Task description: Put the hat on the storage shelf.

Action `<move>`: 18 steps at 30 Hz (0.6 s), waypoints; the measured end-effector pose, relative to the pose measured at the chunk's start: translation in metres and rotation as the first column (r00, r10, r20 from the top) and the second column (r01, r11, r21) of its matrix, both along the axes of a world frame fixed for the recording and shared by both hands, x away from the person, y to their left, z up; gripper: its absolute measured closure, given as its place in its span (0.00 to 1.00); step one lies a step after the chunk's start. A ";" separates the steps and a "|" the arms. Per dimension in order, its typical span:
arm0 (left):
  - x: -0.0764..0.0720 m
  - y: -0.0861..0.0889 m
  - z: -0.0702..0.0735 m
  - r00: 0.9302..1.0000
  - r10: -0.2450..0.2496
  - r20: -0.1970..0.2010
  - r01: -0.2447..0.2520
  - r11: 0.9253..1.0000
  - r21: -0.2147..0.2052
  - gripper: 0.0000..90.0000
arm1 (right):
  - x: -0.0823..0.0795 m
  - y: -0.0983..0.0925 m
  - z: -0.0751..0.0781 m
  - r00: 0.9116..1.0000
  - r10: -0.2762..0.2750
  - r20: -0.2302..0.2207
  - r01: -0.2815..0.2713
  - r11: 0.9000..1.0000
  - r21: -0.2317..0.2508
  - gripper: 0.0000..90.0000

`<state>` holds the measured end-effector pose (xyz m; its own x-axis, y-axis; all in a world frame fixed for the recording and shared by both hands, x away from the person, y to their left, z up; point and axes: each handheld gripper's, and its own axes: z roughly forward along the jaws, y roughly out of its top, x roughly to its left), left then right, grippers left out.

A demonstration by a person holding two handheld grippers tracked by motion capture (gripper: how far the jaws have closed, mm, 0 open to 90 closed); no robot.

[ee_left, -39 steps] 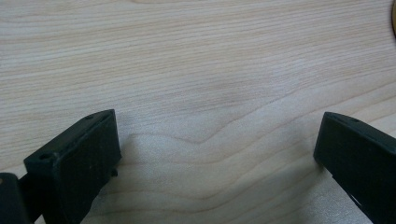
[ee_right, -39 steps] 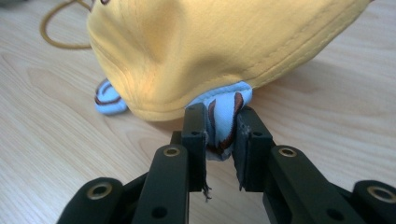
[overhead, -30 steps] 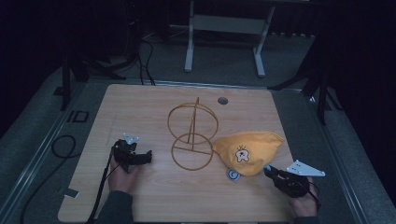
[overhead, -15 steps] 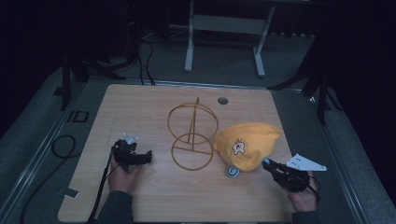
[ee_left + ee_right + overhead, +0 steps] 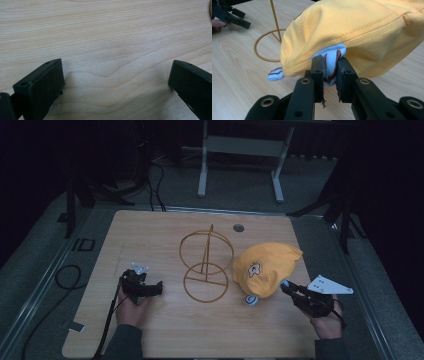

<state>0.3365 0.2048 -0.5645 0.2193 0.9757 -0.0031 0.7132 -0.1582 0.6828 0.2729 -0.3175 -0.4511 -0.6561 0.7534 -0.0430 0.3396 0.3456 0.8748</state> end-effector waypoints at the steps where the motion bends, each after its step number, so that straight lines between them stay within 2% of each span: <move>1: 0.000 0.000 0.000 1.000 0.000 0.000 0.000 1.000 0.000 0.00 | 0.001 0.000 0.002 1.000 0.003 0.005 -0.003 1.000 -0.002 0.87; 6: 0.000 0.000 0.000 1.000 0.000 0.000 0.000 1.000 0.000 0.00 | 0.001 0.002 0.012 1.000 0.013 0.025 -0.013 1.000 -0.003 0.87; 11: 0.000 0.000 0.000 1.000 0.000 0.000 0.000 1.000 0.000 0.00 | -0.009 0.006 0.024 0.998 0.031 0.054 -0.031 1.000 0.004 0.87; 18: 0.000 0.000 0.000 1.000 0.000 0.001 0.000 1.000 0.000 0.00 | -0.020 0.006 0.039 0.996 0.050 0.070 -0.052 0.998 0.023 0.87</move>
<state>0.3365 0.2048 -0.5646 0.2190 0.9757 -0.0033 0.7126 -0.1577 0.6836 0.2529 -0.3114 -0.4125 -0.6897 0.7206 -0.0712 0.2603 0.3385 0.9042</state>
